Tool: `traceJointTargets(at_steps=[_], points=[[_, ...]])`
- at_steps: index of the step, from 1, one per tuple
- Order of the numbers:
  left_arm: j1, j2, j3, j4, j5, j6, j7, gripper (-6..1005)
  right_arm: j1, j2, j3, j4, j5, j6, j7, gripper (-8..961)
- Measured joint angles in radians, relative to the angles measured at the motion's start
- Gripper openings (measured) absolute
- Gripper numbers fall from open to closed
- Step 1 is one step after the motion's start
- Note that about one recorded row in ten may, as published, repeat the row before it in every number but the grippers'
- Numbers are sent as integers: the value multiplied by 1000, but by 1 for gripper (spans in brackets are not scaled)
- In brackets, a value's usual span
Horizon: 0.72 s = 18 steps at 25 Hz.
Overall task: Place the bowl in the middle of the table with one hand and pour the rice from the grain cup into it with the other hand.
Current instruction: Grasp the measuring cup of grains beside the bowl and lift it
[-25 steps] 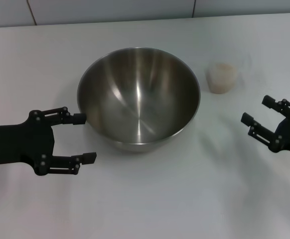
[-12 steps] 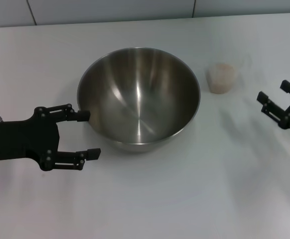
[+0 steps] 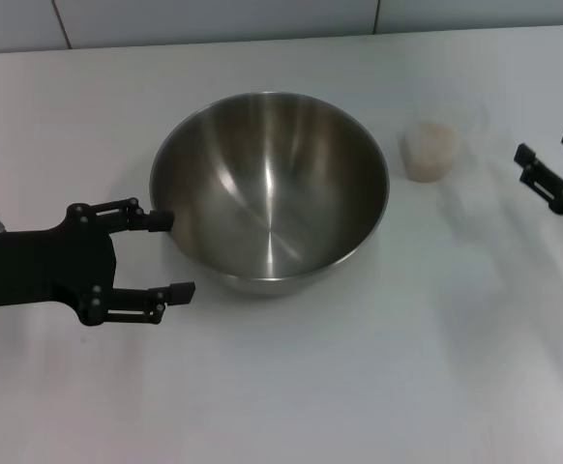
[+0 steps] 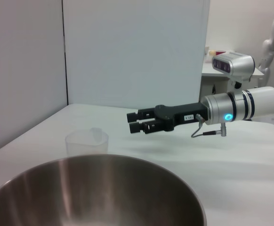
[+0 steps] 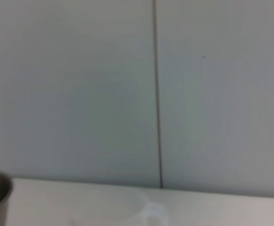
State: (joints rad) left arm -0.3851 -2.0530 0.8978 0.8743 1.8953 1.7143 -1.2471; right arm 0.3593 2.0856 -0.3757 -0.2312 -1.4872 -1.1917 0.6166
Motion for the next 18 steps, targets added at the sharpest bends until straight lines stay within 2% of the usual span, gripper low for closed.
traceJointTargets(at_steps=[18], points=[[-16, 7, -2, 0, 1, -35, 0, 859, 88, 0, -1, 50, 9, 131, -65, 716]])
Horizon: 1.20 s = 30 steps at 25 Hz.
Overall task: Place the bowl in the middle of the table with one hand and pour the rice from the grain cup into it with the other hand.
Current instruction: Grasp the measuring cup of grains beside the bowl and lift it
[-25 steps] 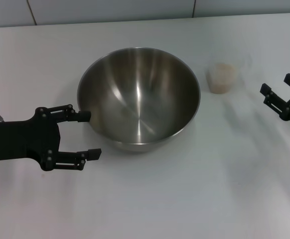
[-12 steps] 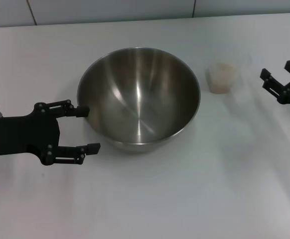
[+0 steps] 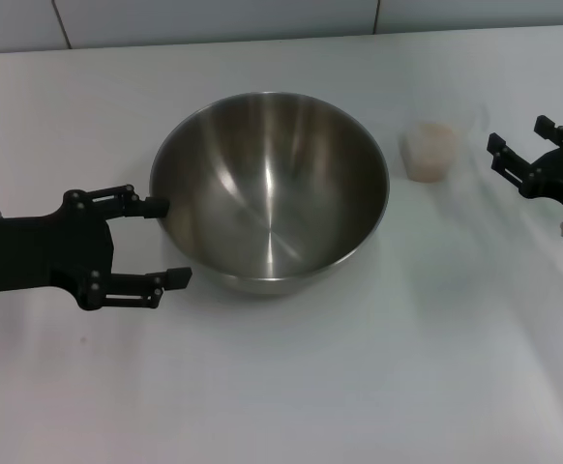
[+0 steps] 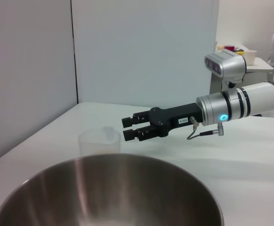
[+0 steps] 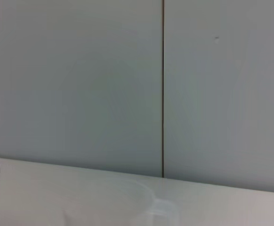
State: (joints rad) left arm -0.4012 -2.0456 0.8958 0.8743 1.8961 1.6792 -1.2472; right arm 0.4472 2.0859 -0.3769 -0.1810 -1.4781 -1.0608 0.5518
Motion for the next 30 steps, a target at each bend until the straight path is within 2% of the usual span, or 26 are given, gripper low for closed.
traceJointTargets(at_steps=[30], points=[[-8, 6, 0, 0, 0, -22, 1, 860, 80, -3, 8, 15, 6, 112, -12, 713]])
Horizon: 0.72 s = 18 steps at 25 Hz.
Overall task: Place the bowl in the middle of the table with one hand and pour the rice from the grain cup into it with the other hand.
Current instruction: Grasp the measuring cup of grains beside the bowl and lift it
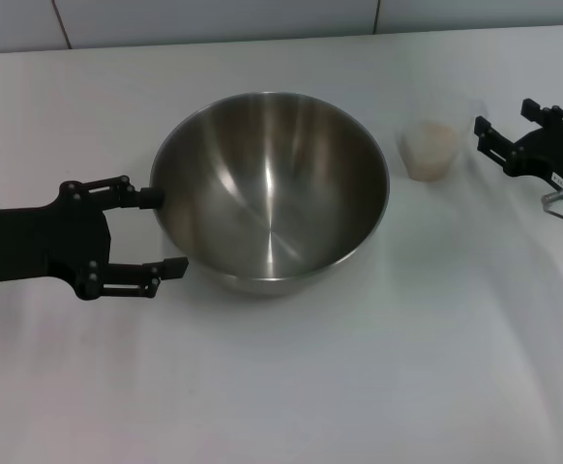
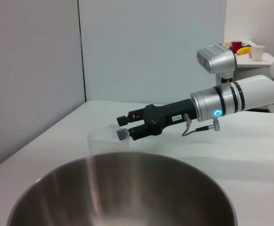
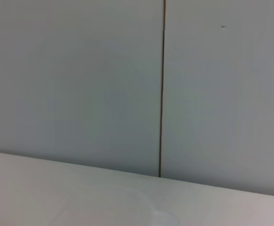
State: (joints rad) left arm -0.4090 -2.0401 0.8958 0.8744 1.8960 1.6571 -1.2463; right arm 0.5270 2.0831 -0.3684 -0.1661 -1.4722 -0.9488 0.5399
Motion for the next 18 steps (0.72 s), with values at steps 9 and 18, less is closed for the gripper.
traceJointTargets(at_steps=[9, 18], points=[[-6, -2, 0, 0, 0, -18, -1, 859, 25, -1, -3, 1, 0, 43, -4, 712], [-11, -3, 3, 0, 1, -36, -1, 859, 43, -1, -4, 4, 0, 54, -28, 711]])
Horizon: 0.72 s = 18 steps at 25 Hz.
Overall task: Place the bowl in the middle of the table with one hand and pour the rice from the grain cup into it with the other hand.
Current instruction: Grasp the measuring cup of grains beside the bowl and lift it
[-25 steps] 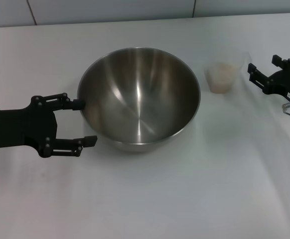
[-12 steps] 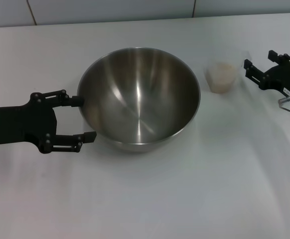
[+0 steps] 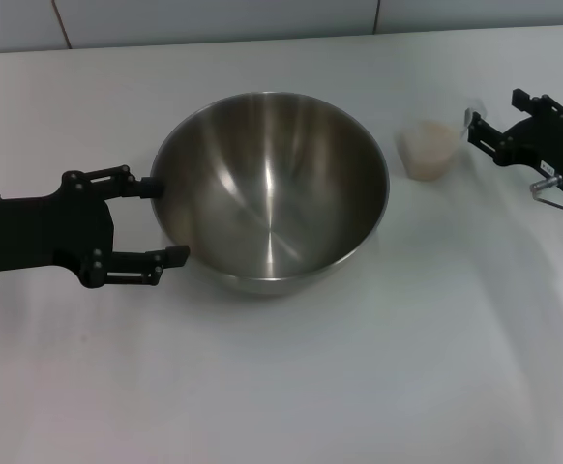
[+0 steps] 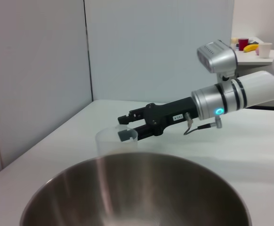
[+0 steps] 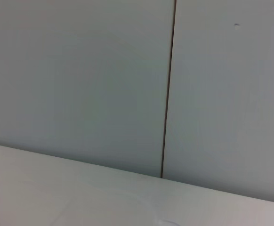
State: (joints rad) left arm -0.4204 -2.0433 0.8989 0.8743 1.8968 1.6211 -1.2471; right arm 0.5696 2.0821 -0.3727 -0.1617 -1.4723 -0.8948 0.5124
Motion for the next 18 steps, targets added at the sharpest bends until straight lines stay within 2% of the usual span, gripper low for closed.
traceJointTargets(at_steps=[18], points=[[0, 0, 7, 0, 1, -11, 0, 859, 10, 1, 0, 1, 0, 10, -1, 709]])
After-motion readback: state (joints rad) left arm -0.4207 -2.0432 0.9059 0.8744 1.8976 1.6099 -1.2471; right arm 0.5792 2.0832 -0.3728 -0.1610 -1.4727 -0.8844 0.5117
